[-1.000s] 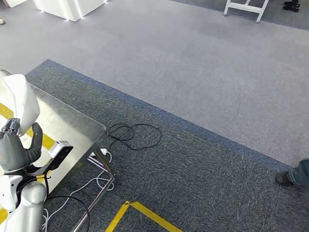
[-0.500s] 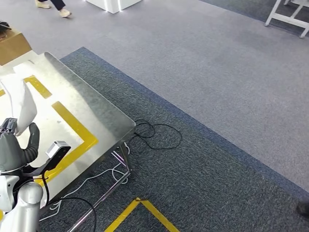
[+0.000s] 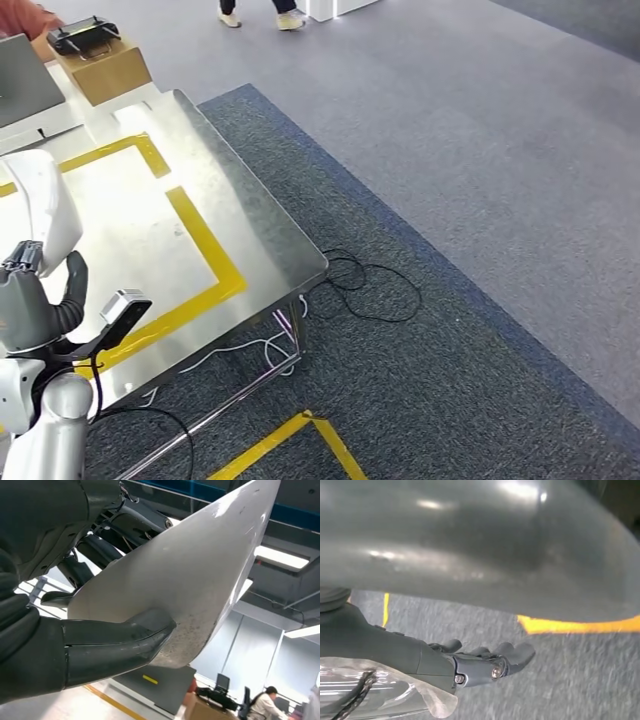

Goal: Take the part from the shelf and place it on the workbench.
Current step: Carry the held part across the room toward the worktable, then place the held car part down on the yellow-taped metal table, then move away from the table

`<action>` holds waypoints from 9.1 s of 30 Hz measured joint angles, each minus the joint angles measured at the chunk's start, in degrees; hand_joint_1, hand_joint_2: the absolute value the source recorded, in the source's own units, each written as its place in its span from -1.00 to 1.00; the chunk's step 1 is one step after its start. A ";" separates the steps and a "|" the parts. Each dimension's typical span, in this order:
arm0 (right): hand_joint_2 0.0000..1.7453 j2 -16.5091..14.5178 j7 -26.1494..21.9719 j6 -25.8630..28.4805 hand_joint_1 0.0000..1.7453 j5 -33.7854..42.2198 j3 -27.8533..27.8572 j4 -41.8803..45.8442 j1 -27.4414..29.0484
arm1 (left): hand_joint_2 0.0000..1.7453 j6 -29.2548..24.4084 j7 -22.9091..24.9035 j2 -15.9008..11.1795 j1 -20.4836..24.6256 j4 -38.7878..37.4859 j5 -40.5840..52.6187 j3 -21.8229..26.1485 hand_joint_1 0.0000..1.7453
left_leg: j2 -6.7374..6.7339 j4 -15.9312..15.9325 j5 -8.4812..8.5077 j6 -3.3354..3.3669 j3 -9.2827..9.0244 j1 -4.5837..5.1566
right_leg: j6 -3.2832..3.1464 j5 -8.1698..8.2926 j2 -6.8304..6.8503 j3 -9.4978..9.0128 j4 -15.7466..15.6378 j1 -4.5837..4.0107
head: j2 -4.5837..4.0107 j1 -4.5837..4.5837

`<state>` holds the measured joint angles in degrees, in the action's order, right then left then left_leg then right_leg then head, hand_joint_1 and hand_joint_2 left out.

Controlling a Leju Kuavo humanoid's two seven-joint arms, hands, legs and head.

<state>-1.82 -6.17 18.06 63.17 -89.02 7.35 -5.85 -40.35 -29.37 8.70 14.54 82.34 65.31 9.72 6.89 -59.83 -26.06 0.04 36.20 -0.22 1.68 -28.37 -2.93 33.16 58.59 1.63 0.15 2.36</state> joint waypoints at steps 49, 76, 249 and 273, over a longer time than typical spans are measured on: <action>-1.00 -0.15 -2.21 -2.34 -1.00 2.21 -0.22 -0.01 -0.12 | 1.00 0.02 1.94 -0.86 -0.18 -0.72 2.38 -1.42 1.00 | -7.55 1.76 0.94 -0.16 -0.93 -0.06 | -0.64 -1.37 5.88 -3.20 -2.03 -0.86 | 0.00 0.14; -1.00 -0.15 -2.89 -4.09 -1.00 2.89 -0.13 -0.01 -0.30 | 1.00 0.02 17.24 -7.75 10.01 -21.07 10.51 -8.94 1.00 | -7.61 1.79 1.04 0.32 -0.98 -0.10 | 0.27 -1.13 5.82 -3.28 -2.34 -0.92 | 0.00 0.10; -1.00 1.78 -0.54 -6.88 -1.00 14.54 5.03 -0.22 0.22 | -1.00 17.41 36.17 0.39 -12.23 -70.14 -2.41 13.20 -1.00 | -7.17 -6.43 -2.79 -0.82 3.74 0.27 | -2.45 -3.59 3.62 -9.56 -5.09 -1.30 | 0.00 1.62; -1.00 1.69 -2.22 -7.55 -1.00 19.25 9.80 -0.22 0.36 | -1.00 17.35 36.82 0.28 -12.34 -70.18 -2.48 14.60 -1.00 | -7.15 3.40 -0.94 1.05 -5.72 0.65 | -0.58 -0.86 3.74 -4.66 -3.20 -1.25 | 0.00 1.88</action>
<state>-0.13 -8.39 10.51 82.42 -79.23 7.13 -5.49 -22.99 7.45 8.99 2.19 12.15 62.84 24.32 -0.26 -56.43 -27.00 1.10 30.48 0.43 1.10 -29.23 0.81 28.50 55.39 0.38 0.15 4.24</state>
